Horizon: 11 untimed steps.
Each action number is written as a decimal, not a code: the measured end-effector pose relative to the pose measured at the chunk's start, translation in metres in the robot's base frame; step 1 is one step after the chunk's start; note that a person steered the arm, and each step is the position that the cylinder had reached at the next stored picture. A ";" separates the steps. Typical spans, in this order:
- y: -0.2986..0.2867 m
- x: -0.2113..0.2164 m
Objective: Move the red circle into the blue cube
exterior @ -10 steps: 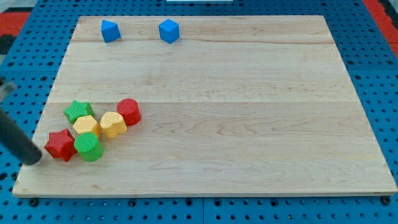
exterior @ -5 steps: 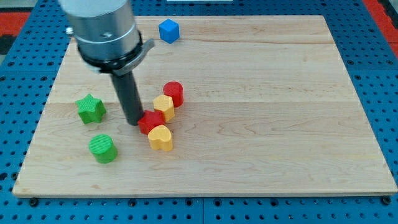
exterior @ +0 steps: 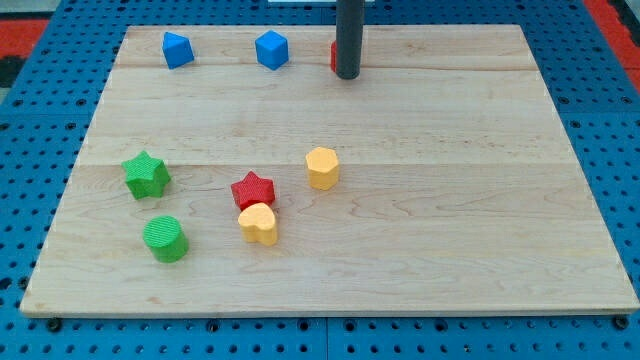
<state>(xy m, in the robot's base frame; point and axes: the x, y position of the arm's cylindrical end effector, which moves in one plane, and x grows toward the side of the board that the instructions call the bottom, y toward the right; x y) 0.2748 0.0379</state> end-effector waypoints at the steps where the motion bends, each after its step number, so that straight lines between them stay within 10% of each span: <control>1: 0.005 -0.001; 3: 0.065 -0.064; 9: -0.054 0.005; 11: 0.068 0.082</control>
